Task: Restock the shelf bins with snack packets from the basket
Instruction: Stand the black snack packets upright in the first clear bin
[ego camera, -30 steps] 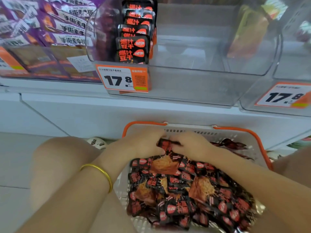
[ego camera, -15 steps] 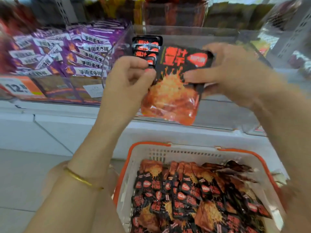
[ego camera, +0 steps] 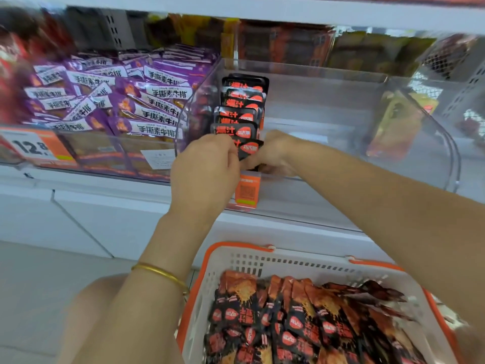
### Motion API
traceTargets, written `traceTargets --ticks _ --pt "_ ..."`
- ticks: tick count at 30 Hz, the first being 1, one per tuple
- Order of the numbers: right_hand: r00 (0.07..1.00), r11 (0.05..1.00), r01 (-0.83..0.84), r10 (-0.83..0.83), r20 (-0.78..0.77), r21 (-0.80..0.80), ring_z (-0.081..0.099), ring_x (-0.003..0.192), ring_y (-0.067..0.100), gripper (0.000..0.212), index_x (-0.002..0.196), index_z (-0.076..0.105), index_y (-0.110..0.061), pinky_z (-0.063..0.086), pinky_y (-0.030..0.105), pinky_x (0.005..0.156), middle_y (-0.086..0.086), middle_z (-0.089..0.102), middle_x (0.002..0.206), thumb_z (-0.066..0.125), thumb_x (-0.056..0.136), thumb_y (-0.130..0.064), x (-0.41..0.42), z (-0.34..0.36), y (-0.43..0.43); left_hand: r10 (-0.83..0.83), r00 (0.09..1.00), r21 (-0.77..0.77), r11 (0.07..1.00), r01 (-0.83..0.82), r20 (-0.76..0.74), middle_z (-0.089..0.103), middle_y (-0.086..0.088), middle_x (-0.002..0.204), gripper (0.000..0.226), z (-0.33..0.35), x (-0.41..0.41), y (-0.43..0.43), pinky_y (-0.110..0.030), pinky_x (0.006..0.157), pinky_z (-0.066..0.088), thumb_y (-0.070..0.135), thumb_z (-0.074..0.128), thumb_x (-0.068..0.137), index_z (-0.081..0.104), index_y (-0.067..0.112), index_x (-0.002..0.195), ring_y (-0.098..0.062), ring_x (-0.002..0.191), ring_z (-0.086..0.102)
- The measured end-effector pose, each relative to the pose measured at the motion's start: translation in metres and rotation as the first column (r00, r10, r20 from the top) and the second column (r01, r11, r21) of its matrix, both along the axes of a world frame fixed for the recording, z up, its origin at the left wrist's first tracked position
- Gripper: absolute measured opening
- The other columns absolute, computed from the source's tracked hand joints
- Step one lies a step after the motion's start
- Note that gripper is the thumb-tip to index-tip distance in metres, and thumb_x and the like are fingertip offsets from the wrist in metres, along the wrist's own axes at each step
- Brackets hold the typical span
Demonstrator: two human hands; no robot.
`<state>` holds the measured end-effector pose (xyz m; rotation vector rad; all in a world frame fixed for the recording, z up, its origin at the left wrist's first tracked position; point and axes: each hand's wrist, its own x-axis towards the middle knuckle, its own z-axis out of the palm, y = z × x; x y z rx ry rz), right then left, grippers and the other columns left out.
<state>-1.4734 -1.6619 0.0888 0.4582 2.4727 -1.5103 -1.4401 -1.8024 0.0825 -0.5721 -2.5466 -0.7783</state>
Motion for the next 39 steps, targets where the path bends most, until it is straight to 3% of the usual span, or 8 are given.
traceTargets --ticks 3,6,9,13,25,29,33,39 --pt "0.983 0.998 -0.032 0.023 0.182 0.048 0.055 0.11 0.023 0.035 0.114 0.058 -0.003 0.047 0.032 0.088 0.008 0.058 0.12 0.07 0.085 -0.017 0.004 -0.003 -0.002 -0.001 1.0 -0.008 1.0 0.001 0.012 0.065 -0.007 0.094 0.024 0.001 0.0 0.001 -0.044 0.071 0.048 0.011 0.041 0.087 0.065 0.01 0.089 -0.029 0.087 0.058" --pt "0.964 0.95 -0.185 0.126 0.235 0.252 0.054 0.083 0.024 0.012 0.093 0.057 -0.006 0.046 0.027 0.072 0.009 0.057 0.104 0.053 0.096 -0.017 0.006 0.0 -0.009 -0.009 1.0 -0.02 1.0 0.009 0.008 0.065 -0.006 0.092 0.022 0.001 0.0 0.001 -0.04 0.068 0.047 0.008 0.043 0.087 0.065 0.01 0.087 -0.027 0.086 0.058" --pt "0.974 0.897 -0.197 0.133 0.183 0.395 0.042 0.071 0.018 0.014 0.093 0.056 -0.008 0.037 0.023 0.063 0.009 0.05 0.092 0.045 0.099 -0.014 0.006 0.002 -0.009 -0.001 1.0 -0.043 0.999 0.002 0.02 0.065 -0.005 0.091 0.022 0.001 -0.001 0.001 -0.036 0.064 0.042 0.009 0.043 0.087 0.065 0.01 0.087 -0.025 0.084 0.057" --pt "0.993 0.965 -0.017 -0.014 0.116 0.262 0.057 0.088 0.022 0.029 0.107 0.062 -0.001 0.051 0.036 0.087 0.014 0.065 0.108 0.071 0.08 -0.003 -0.008 -0.006 -0.006 0.003 0.999 -0.083 0.997 0.0 0.037 0.065 -0.004 0.091 0.023 0.002 -0.002 0.001 -0.033 0.062 0.039 0.012 0.042 0.088 0.065 0.012 0.087 -0.025 0.083 0.057" --pt "0.989 0.978 0.147 -0.148 -0.004 0.147 0.068 0.08 0.027 0.034 0.109 0.057 0.004 0.058 0.041 0.08 0.02 0.069 0.094 0.072 0.08 -0.005 -0.025 -0.006 -0.019 0.032 0.996 -0.224 0.974 -0.012 0.085 0.062 -0.006 0.104 0.027 0.012 0.0 0.003 -0.032 0.066 0.037 0.019 0.038 0.094 0.064 0.014 0.101 -0.029 0.094 0.057" --pt "0.987 0.985 0.137 -0.145 0.071 0.107 0.06 0.08 0.023 0.021 0.077 0.05 -0.008 0.055 0.035 0.079 0.015 0.061 0.089 0.07 0.082 -0.005 -0.026 -0.01 -0.018 0.07 0.946 -0.379 0.924 0.058 0.317 0.051 -0.006 0.088 0.025 0.024 -0.016 0.007 -0.03 0.066 0.035 0.027 0.04 0.095 0.059 0.01 0.092 -0.026 0.082 0.05" --pt "0.981 0.986 0.144 -0.153 0.118 0.081 0.06 0.079 0.022 0.008 0.089 0.054 -0.005 0.056 0.035 0.082 0.016 0.061 0.089 0.06 0.089 0.0 -0.031 -0.013 -0.015 0.07 0.775 -0.421 0.868 0.264 0.629 0.045 -0.004 0.067 0.036 0.035 -0.04 0.02 -0.028 0.053 0.032 0.027 0.044 0.097 0.044 0.012 0.064 -0.018 0.059 0.041" --pt "0.98 0.993 0.057 -0.074 0.187 0.099 0.056 0.064 0.016 0.013 0.086 0.053 -0.008 0.052 0.033 0.083 0.009 0.058 0.075 0.061 0.087 0.003 -0.033 -0.016 -0.01 0.08 0.702 -0.521 0.73 0.442 0.708 0.042 0.002 0.072 0.034 0.043 -0.051 0.029 -0.027 0.062 0.031 0.025 0.036 0.102 0.041 0.02 0.068 -0.011 0.062 0.037"
